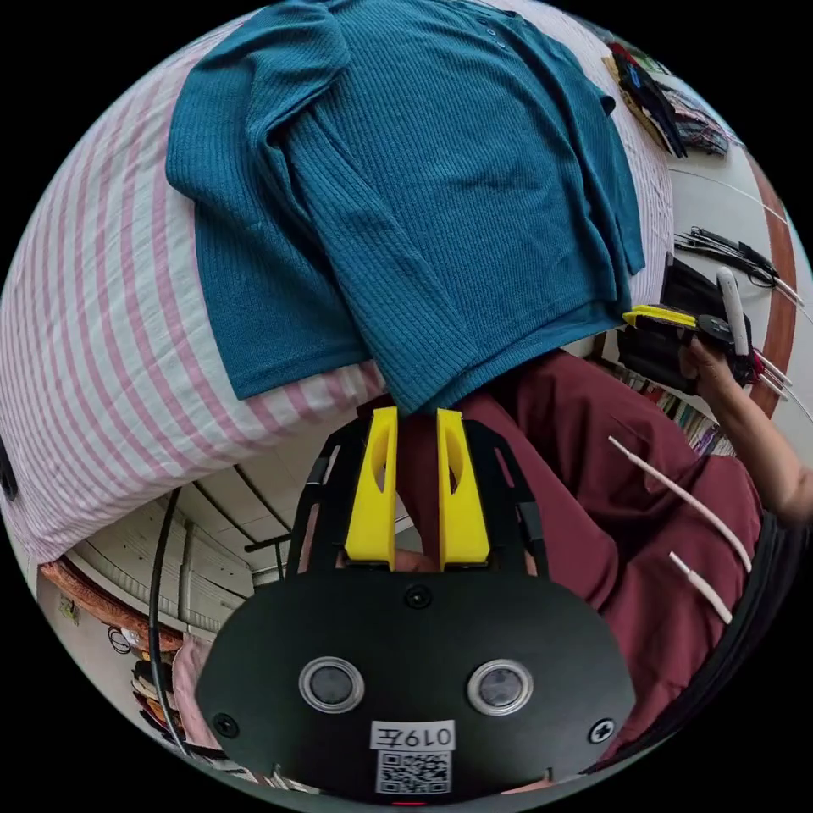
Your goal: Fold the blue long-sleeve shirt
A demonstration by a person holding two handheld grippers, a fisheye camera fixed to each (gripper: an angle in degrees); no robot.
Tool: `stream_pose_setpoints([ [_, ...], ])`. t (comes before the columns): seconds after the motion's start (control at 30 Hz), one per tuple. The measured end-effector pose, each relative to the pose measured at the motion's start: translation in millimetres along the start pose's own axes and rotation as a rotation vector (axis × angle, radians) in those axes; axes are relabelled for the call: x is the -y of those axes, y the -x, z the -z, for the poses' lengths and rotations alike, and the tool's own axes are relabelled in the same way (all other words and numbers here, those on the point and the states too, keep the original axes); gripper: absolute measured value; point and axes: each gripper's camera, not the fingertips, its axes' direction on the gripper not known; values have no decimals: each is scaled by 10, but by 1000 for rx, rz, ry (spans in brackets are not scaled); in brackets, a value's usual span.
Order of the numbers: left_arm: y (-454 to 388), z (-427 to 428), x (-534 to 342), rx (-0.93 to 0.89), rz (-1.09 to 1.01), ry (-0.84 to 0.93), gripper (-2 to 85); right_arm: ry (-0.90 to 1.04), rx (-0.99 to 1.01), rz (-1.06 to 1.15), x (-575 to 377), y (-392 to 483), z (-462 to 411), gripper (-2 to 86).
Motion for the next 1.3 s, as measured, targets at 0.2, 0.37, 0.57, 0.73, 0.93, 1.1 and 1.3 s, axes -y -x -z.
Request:
stream_pose_setpoints([
  [0.2, 315, 828, -80, 56, -50, -233, 22, -283, -122, 113, 381, -25, 1049, 40],
  [0.37, 177, 1469, 626, 298, -126, -443, 11, -594, -227, 289, 1403, 433, 1865, 0],
  [0.57, 167, 1702, 1830, 310, -35, -571, 7, -716, -214, 311, 2919, 853, 2215, -8],
  [0.73, 200, 1515, 2490, 300, -83, -507, 6, -621, -238, 406, 3644, 1085, 2059, -10],
  [0.93, 254, 1298, 2723, 419, -130, -454, 6, -528, -375, 406, 3893, 1285, 1742, -10],
  [1.1, 388, 1353, 2876, 354, -161, -438, 8, -514, -390, 405, 4093, 1378, 1776, -9],
  [1.3, 571, 1516, 3135, 260, -317, -349, 10, -525, -371, 528, 4186, 1377, 1870, -8],
])
